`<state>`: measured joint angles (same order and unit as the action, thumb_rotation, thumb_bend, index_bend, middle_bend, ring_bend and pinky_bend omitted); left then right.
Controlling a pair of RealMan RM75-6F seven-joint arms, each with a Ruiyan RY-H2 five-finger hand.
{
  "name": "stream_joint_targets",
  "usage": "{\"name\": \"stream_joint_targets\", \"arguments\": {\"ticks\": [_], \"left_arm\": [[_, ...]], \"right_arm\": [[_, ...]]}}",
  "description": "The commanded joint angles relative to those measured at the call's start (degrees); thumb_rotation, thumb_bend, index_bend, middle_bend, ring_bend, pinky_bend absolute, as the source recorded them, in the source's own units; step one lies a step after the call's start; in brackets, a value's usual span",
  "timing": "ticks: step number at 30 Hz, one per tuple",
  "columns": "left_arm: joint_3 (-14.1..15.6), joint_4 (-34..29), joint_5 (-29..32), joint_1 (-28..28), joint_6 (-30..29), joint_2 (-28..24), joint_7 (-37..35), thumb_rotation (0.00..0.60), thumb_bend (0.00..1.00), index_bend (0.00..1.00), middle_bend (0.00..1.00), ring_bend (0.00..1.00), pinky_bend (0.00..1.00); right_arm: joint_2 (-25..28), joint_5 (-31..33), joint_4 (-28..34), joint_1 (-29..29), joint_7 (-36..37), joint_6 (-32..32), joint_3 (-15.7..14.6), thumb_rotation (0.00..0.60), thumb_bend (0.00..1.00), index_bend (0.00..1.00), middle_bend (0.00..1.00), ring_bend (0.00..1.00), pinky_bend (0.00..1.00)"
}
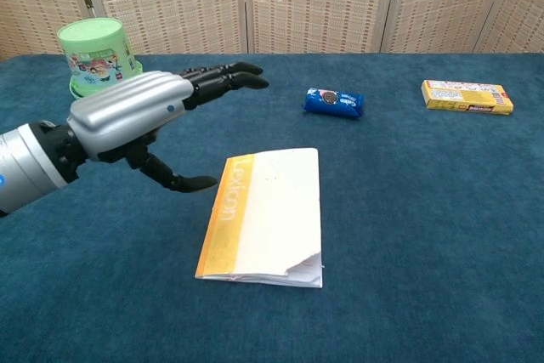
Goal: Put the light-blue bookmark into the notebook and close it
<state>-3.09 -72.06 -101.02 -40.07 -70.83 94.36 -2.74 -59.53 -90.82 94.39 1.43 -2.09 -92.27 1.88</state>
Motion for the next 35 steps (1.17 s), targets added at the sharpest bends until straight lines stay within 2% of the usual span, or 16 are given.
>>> {"name": "stream_joint_targets", "arguments": {"ticks": [1, 5, 10, 18, 24, 35], "left_arm": [[-0.96, -2.11, 3.73, 1.16, 1.14, -2.14, 2.3, 0.6, 0.27, 0.04, 0.0, 0.0, 0.11], [-1.95, -7.3, 10.68, 4.69, 1.83, -7.04, 6.74, 0.6, 0.27, 0.05, 0.0, 0.0, 0.11], [-2.71, -13.27, 19.38, 8.79, 2.89, -13.99, 7.62, 0.6, 0.27, 0.06, 0.0, 0.0, 0.11], [-2.94, -15.96, 28.16, 15.73, -0.09, -20.59, 6.18, 0.6, 0.27, 0.07, 0.0, 0.0, 0.11], [-1.82, -17.62, 29.54, 21.16, -5.61, -21.88, 6.04, 0.6, 0.27, 0.08, 0.0, 0.0, 0.11], [2.04, -21.48, 23.0, 29.5, -17.05, -22.03, 7.75, 0.6, 0.27, 0.09, 0.0, 0.0, 0.11]], "right_arm": [[0.15, 0.08, -0.12, -0.04, 0.02, 0.19, 0.01, 0.6, 0.13, 0.04, 0.06, 0.0, 0.0], [0.29, 0.27, -0.66, -0.35, 0.11, 0.99, -0.01, 0.6, 0.14, 0.04, 0.06, 0.0, 0.0], [0.37, -0.31, -1.77, -1.2, 0.33, 1.93, 0.07, 0.6, 0.16, 0.04, 0.06, 0.0, 0.0], [-0.49, -0.8, -3.01, -2.46, 1.96, 3.45, 0.07, 0.6, 0.17, 0.04, 0.06, 0.0, 0.0], [-1.3, -1.06, -3.47, -3.43, 1.74, 4.58, 0.11, 0.6, 0.17, 0.04, 0.06, 0.0, 0.0], [-1.92, -2.41, -3.79, -4.59, 4.35, 5.75, -0.64, 0.6, 0.17, 0.04, 0.08, 0.0, 0.0]]}}
